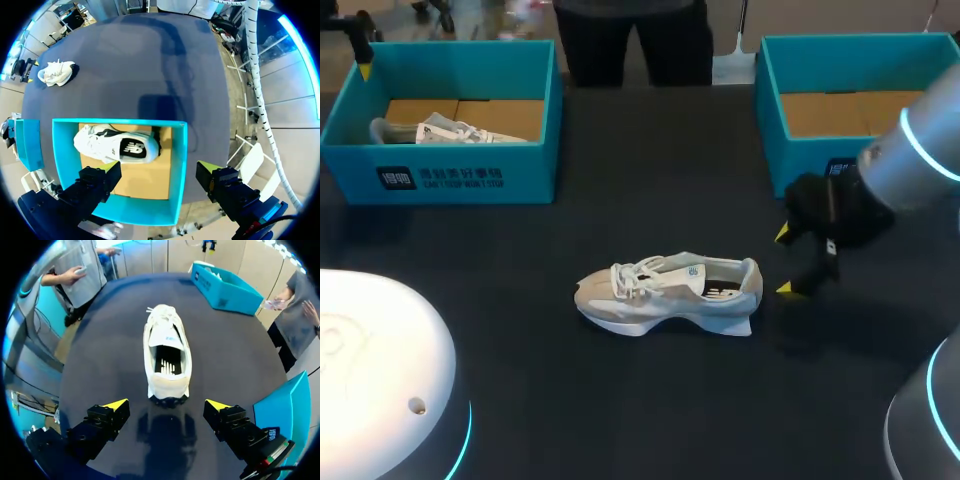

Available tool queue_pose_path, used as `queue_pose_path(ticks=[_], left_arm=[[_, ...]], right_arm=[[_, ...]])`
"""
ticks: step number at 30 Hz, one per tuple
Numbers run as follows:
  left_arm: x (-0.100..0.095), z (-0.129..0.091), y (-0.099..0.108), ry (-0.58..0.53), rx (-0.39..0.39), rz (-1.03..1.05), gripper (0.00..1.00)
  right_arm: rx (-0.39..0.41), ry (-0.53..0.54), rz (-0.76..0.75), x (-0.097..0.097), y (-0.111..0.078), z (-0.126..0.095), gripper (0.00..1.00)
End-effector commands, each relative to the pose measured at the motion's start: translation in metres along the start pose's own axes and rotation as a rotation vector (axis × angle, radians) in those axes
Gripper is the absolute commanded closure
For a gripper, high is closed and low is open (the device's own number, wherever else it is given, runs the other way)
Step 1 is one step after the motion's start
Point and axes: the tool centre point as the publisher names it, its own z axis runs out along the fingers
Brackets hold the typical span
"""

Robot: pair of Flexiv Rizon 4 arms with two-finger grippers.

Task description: Take the shoe out of the shoebox, open the shoe tongue, remove and reinsert the insole, then place the shoe into the shoebox

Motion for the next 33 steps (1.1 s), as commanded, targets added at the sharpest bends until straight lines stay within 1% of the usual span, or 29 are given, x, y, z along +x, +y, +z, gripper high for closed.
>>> queue_pose_path(ticks=[1,12,14,16,18,20,22,33], left_arm=[[0.000,0.000,-0.001,0.002,-0.002,0.000,0.00],[0.000,0.000,-0.001,0.002,-0.002,0.000,0.00],[0.000,0.000,-0.001,0.002,-0.002,0.000,0.00],[0.000,0.000,-0.001,0.002,-0.002,0.000,0.00],[0.000,0.000,-0.001,0.002,-0.002,0.000,0.00],[0.000,0.000,-0.001,0.002,-0.002,0.000,0.00],[0.000,0.000,-0.001,0.002,-0.002,0.000,0.00],[0.000,0.000,-0.001,0.002,-0.002,0.000,0.00]], right_arm=[[-0.336,-0.008,-0.002,0.004,-0.006,0.002,0.00],[-0.336,-0.008,-0.002,0.004,-0.006,0.002,0.00],[-0.345,-0.013,-0.021,0.003,-0.009,0.007,0.00],[-0.332,-0.018,-0.025,0.003,-0.013,0.012,0.00],[-0.345,-0.035,-0.031,0.002,-0.016,0.017,0.00],[-0.347,-0.030,-0.034,0.002,-0.020,0.024,0.00],[-0.321,-0.060,-0.019,0.000,-0.027,0.031,0.00],[-0.321,-0.060,-0.019,0.000,-0.027,0.031,0.00]])
